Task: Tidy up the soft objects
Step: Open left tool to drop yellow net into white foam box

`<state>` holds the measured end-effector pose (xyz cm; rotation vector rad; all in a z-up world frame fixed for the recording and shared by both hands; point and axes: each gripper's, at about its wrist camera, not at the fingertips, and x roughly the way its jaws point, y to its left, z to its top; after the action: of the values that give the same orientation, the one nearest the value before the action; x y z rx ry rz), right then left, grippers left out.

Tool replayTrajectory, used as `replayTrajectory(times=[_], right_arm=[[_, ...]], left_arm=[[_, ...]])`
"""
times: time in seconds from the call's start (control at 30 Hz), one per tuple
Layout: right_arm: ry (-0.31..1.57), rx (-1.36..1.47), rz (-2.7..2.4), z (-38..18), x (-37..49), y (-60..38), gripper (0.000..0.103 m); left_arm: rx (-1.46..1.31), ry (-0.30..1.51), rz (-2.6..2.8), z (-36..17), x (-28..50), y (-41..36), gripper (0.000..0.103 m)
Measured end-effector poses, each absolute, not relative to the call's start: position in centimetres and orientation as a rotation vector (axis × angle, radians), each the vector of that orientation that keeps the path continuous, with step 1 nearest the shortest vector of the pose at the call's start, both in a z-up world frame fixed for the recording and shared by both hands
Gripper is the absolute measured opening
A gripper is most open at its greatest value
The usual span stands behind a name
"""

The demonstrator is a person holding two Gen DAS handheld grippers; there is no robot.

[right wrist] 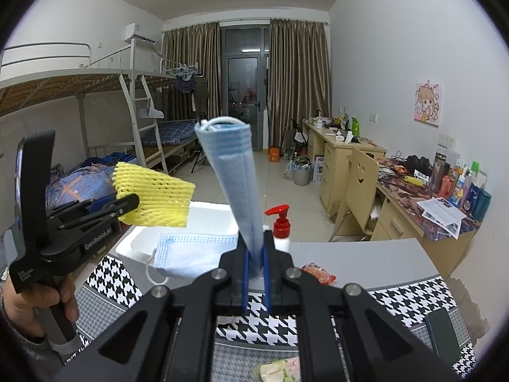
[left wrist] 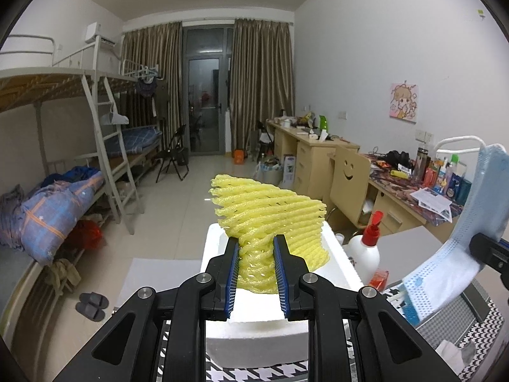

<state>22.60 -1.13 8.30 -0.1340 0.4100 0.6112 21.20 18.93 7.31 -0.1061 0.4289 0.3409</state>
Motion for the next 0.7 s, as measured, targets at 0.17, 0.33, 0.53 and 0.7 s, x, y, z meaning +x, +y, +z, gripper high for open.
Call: replayTrajectory(times=[0.17,0.33,0.53,0.7], right_arm=[[0.417,-0.133,0.601,8.3,23.1,-0.6,0.01],[0.428,-0.131,0.59,8.2,23.8,-0.1,0.01],[0.435,-0.132,0.585,8.1,24.3,0.5,0.01],[0.44,-0.135,0.581,8.1,24.4,0.9,0.01]], left_arm=[[-0.117,0.448,0.337,6.8,22.2,19.3,0.023],[-0.116,0.476,0.335,6.3,23.7,19.8,0.023],[-0.12,0.506,0.334,5.7,24.7,20.7,0.023],[-0.119,0.528,0.329,5.1,25.6,21.2,0.032]])
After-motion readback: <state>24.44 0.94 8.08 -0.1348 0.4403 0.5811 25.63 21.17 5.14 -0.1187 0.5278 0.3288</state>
